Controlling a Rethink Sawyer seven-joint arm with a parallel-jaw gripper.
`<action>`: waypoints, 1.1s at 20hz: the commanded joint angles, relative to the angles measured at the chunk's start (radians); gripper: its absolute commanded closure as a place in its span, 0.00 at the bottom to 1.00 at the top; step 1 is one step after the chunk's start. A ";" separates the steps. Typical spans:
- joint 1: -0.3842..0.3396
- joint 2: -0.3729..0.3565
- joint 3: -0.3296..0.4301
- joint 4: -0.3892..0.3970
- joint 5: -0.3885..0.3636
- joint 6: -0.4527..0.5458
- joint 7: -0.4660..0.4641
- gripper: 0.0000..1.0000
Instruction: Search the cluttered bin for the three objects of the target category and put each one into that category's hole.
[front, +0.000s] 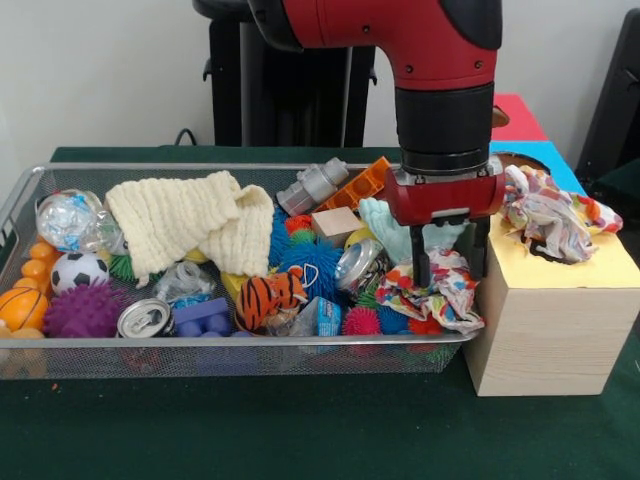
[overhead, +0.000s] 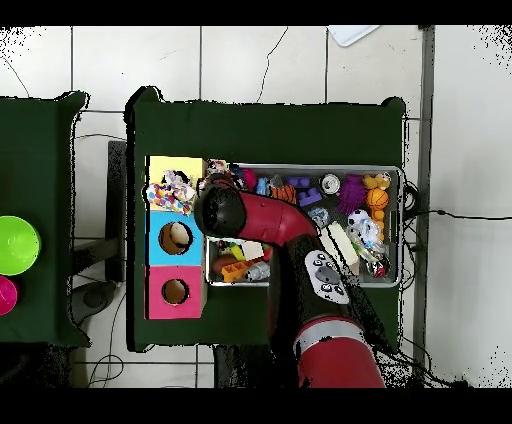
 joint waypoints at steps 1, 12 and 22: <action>0.031 0.053 0.023 0.015 -0.015 0.134 0.127 0.00; 0.077 0.072 -0.034 -0.040 -0.046 0.084 0.107 1.00; 0.102 -0.001 -0.077 -0.067 -0.039 0.178 0.089 1.00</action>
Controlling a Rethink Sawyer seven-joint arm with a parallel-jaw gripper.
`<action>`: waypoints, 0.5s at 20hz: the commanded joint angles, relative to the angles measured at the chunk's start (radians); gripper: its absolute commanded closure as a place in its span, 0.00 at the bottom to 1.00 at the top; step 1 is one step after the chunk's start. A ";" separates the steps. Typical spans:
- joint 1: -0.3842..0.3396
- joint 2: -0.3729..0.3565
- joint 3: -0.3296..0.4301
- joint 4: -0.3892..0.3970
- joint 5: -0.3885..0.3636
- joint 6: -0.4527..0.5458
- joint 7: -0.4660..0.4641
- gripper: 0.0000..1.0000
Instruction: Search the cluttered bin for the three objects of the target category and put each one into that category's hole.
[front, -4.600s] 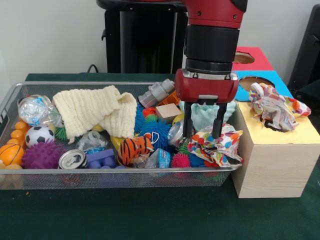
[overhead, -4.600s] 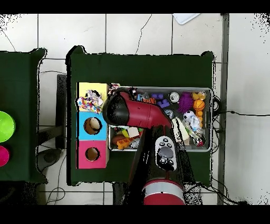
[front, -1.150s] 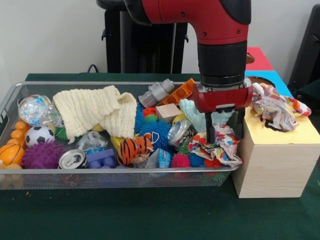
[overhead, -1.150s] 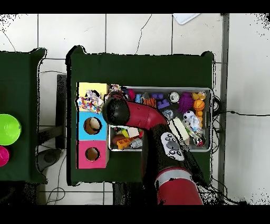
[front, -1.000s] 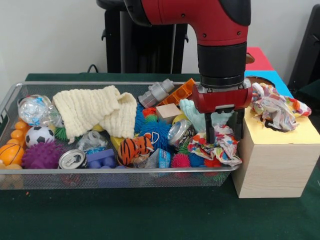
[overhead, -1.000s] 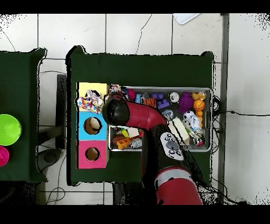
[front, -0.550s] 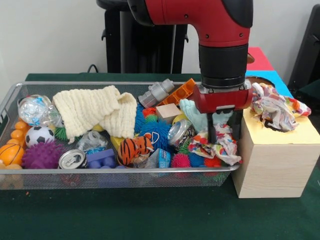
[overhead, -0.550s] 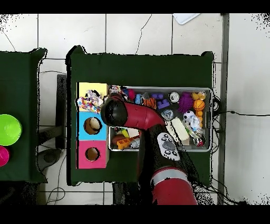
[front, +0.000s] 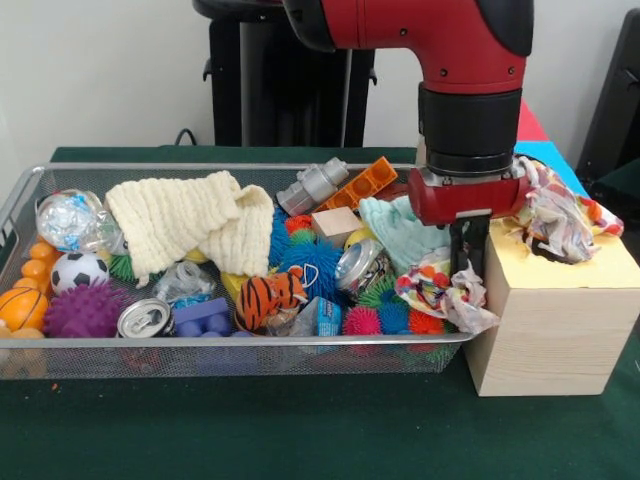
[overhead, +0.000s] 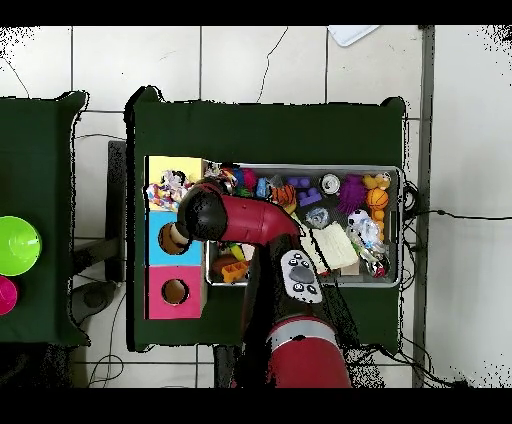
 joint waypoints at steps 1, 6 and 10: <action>0.007 -0.031 -0.005 -0.038 -0.037 0.182 0.086 1.00; 0.021 -0.139 -0.035 -0.075 -0.054 0.316 0.050 1.00; 0.034 -0.216 -0.059 -0.123 -0.081 0.431 0.019 1.00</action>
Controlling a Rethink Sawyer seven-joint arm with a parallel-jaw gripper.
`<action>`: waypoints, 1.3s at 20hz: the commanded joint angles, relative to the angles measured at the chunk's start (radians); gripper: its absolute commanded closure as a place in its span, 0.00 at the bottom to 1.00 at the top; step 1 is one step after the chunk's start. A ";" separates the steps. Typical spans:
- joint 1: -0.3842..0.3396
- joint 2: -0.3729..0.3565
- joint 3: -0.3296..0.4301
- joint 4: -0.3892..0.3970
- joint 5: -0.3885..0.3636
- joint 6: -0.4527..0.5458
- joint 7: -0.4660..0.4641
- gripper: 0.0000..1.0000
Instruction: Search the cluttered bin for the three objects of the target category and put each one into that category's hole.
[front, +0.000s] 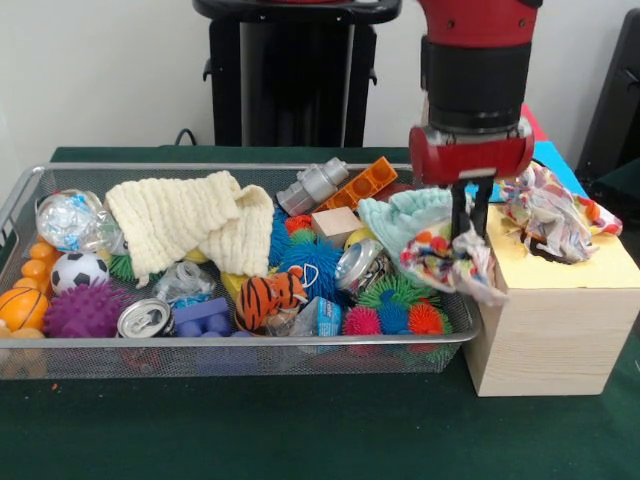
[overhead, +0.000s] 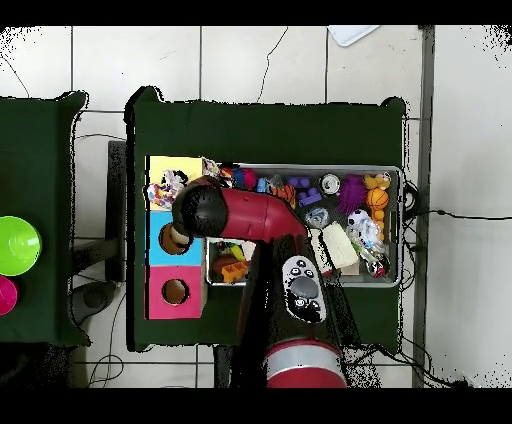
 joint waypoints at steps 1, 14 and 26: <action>0.017 -0.139 -0.028 -0.117 -0.082 0.272 0.012 1.00; 0.005 -0.233 0.004 -0.241 -0.162 0.489 0.005 1.00; 0.053 -0.347 -0.019 -0.223 -0.132 0.624 0.129 1.00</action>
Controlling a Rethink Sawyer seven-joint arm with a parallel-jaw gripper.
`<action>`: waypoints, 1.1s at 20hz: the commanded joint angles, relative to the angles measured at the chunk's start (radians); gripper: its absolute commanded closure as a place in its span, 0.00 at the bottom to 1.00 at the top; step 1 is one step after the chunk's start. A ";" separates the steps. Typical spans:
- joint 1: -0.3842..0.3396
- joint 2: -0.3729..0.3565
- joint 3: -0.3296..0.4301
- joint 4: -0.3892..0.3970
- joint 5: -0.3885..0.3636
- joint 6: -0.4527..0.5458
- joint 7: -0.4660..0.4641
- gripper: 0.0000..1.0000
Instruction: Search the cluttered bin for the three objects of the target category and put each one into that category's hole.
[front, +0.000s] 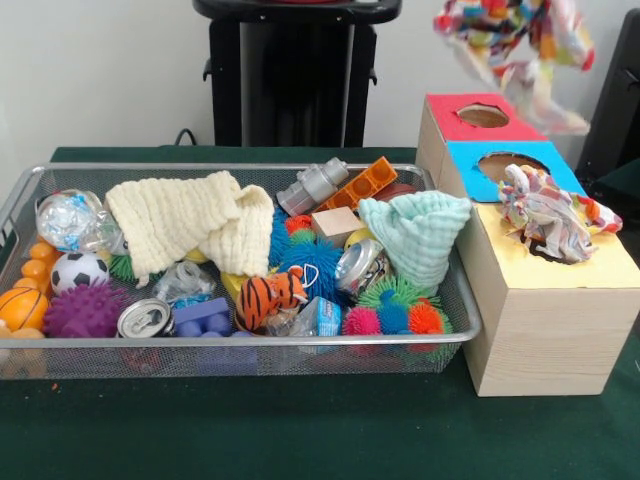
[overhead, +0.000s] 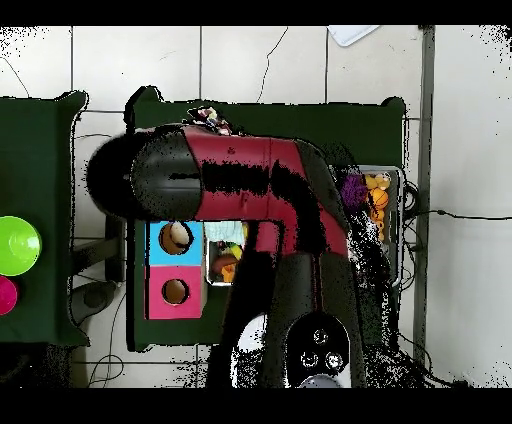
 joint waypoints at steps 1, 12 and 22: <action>0.031 -0.054 -0.001 0.063 0.004 0.161 0.150 1.00; 0.071 -0.091 -0.034 0.263 0.034 -0.006 0.212 1.00; 0.046 -0.067 -0.015 0.365 0.042 -0.165 0.179 1.00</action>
